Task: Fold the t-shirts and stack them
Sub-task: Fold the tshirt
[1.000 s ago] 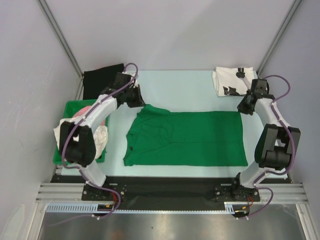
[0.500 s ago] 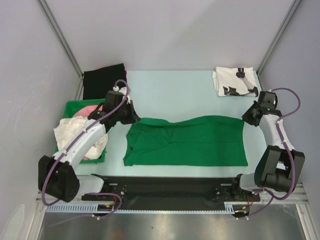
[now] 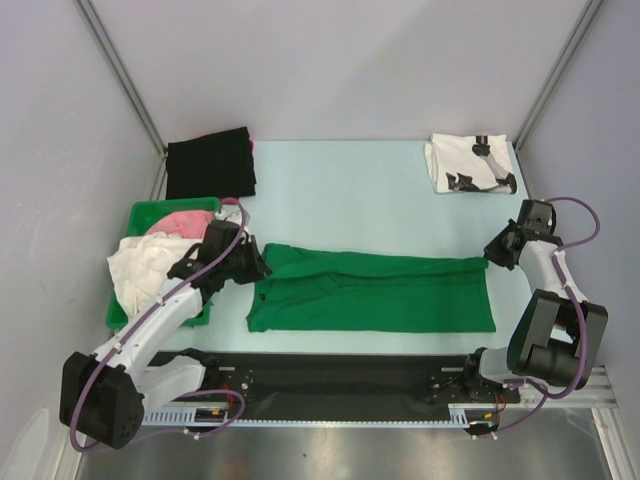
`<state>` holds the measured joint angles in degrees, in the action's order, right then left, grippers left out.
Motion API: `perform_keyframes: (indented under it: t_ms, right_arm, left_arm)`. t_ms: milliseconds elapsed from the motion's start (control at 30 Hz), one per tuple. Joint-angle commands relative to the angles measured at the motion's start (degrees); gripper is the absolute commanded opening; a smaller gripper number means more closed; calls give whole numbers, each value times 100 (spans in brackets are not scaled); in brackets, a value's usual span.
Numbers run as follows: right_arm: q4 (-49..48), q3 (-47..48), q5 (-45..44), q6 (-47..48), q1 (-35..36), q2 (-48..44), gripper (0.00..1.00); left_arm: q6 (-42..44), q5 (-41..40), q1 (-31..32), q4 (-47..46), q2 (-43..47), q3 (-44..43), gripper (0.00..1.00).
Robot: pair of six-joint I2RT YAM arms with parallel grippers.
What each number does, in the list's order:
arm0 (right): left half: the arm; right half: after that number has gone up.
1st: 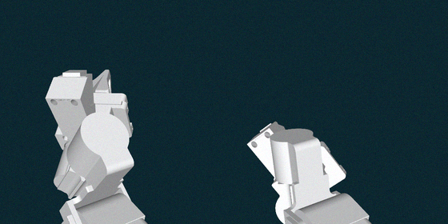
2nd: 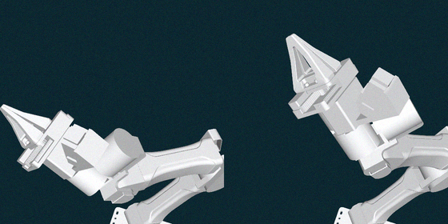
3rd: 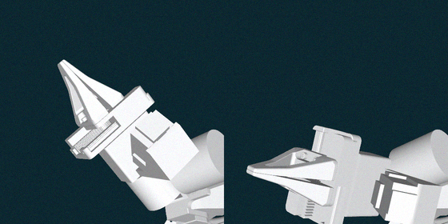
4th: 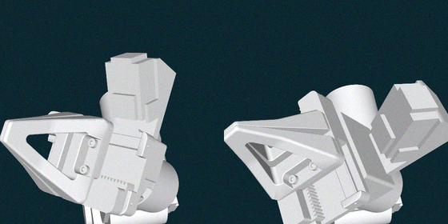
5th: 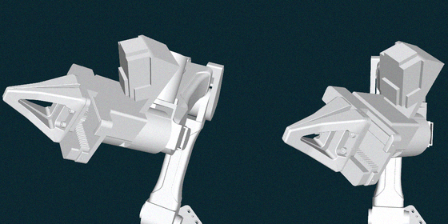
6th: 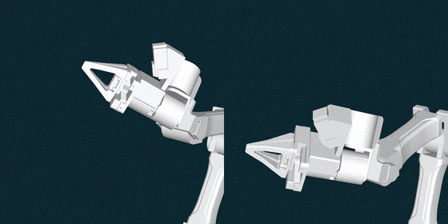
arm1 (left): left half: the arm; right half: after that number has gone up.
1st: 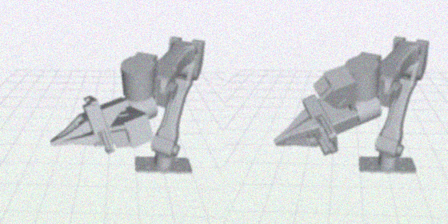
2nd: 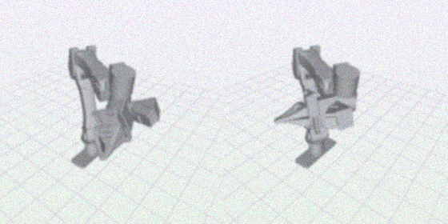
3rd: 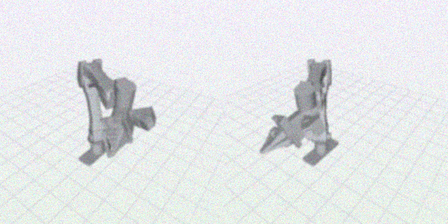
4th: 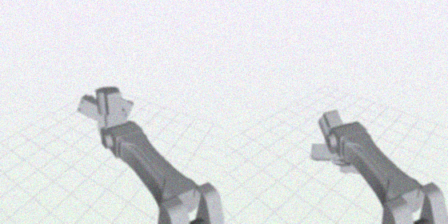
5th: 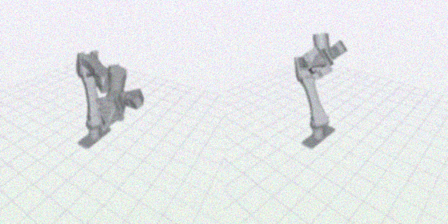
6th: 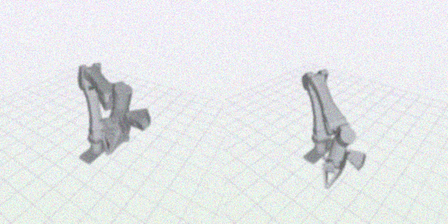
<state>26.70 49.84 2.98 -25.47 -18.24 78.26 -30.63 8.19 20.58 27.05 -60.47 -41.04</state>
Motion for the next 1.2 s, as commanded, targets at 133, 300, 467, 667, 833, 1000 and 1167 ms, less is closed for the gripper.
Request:
perform_keyframes:
  t_ms: [133,300,467,667,833,1000,1167]
  right_arm:
    - [-253,-212,159,-46,-162,-302,0]
    - [-121,-475,211,-194,-372,-583,13]
    - [-77,-660,440,-318,-681,-759,92]
    - [-95,-660,694,-353,-672,-847,96]
    - [-16,-678,923,-370,-453,-1023,96]
    - [11,-836,1073,-520,136,-1592,96]
    - [-156,-1170,1178,-626,347,-1998,96]
  left_arm:
    - [-566,-186,60,-112,658,517,0]
    - [-1110,-273,271,37,1220,1088,16]
    - [-1498,-361,525,204,2178,1589,63]
    - [-1578,-1081,667,310,2225,1485,70]
    - [-1183,-1469,395,-241,1355,1090,67]
    - [-586,-1328,-247,-1042,108,554,62]
    - [-198,-1118,-405,-1772,-1387,18,61]
